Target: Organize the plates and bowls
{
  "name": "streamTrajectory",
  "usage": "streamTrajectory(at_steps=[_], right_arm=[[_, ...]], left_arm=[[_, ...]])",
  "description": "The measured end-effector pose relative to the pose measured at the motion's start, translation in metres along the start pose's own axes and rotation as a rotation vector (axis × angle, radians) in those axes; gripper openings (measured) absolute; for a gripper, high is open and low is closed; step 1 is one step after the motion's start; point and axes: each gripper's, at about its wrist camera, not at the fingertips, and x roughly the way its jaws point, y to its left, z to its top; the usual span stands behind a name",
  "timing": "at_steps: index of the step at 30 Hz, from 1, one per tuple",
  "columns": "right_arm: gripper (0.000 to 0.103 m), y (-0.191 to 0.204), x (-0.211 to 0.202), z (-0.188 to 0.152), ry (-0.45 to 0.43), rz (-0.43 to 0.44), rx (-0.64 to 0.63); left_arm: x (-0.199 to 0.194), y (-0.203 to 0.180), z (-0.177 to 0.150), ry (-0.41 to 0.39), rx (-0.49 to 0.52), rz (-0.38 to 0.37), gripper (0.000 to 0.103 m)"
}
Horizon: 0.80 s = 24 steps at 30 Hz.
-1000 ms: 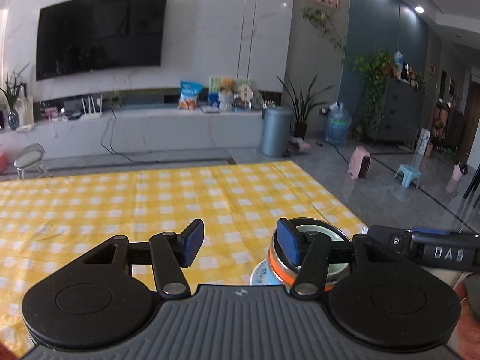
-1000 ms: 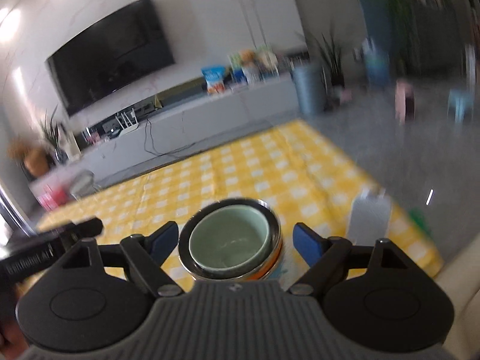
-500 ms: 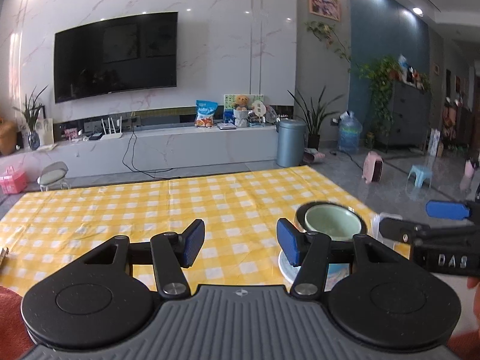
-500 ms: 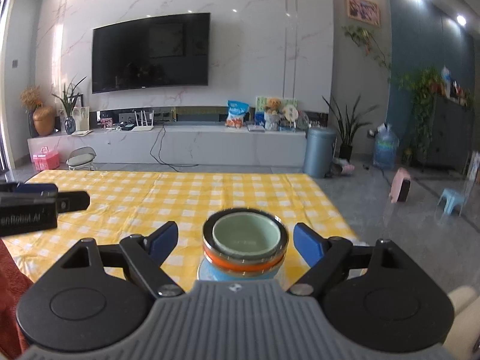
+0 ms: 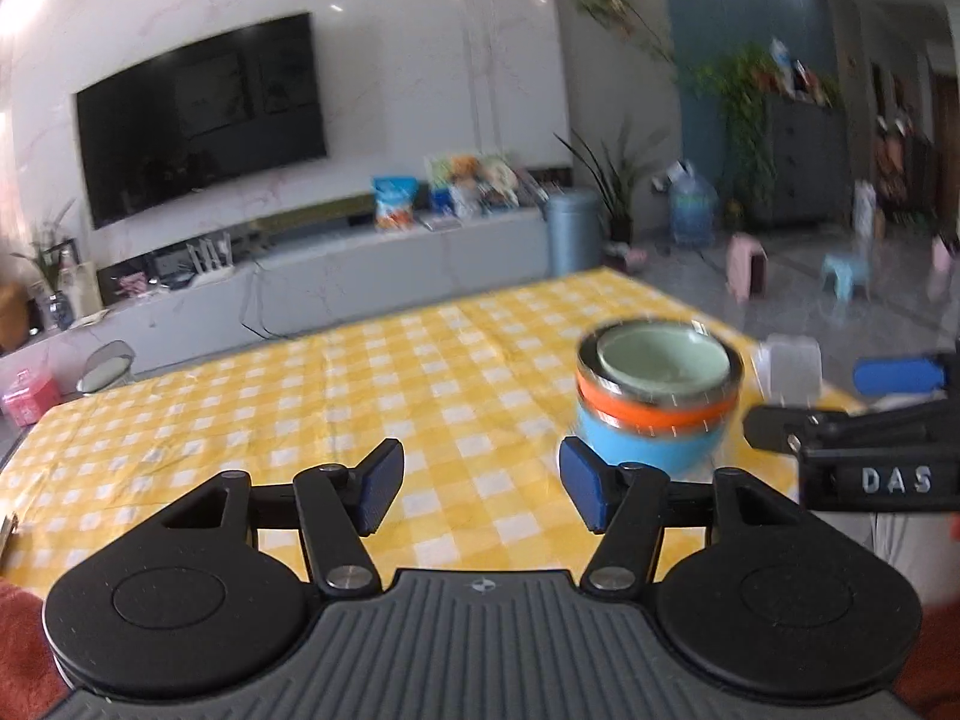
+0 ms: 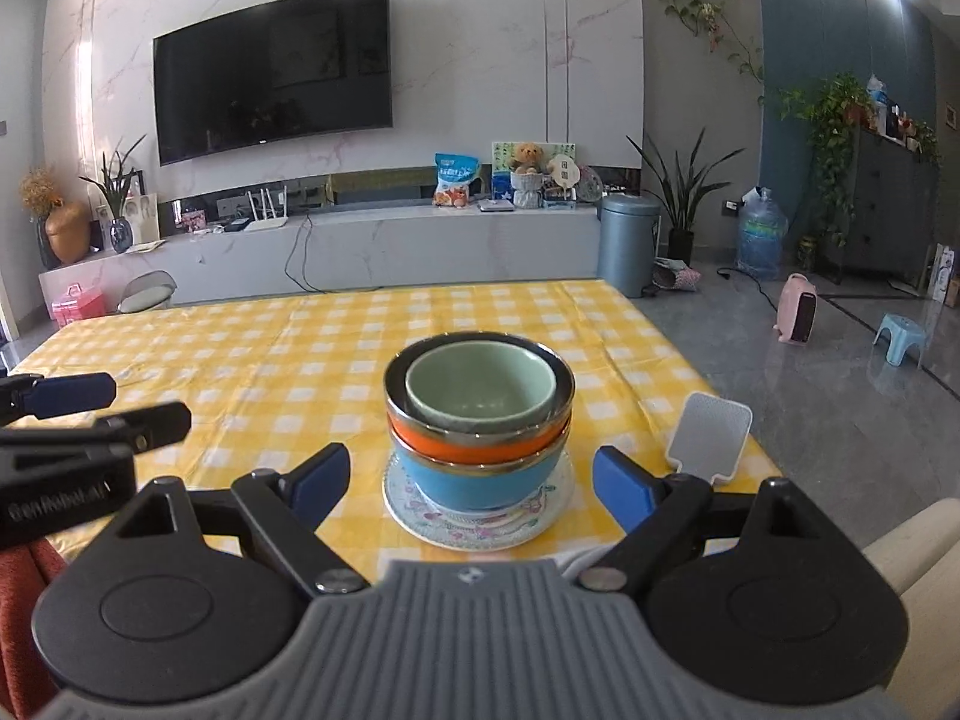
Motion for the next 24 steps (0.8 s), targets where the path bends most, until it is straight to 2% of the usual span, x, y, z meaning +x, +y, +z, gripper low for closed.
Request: streamTrajectory(at_steps=[4,7,13,24], right_arm=[[0.087,0.002,0.011,-0.002,0.068,0.003,0.021],[0.087,0.0,0.017,-0.005,0.099,-0.014,0.035],[0.087,0.009,0.022,-0.009,0.12,-0.027,-0.014],[0.087,0.005,0.024,-0.008,0.127,-0.022,-0.009]], left_arm=[[0.014,0.003,-0.007,0.092,-0.021,-0.005,0.072],[0.019,0.005,-0.011,0.123,-0.018,0.006,0.072],[0.018,0.007,-0.012,0.151,-0.025,0.012,0.074],[0.013,0.008,-0.01,0.145,-0.022,0.019,0.077]])
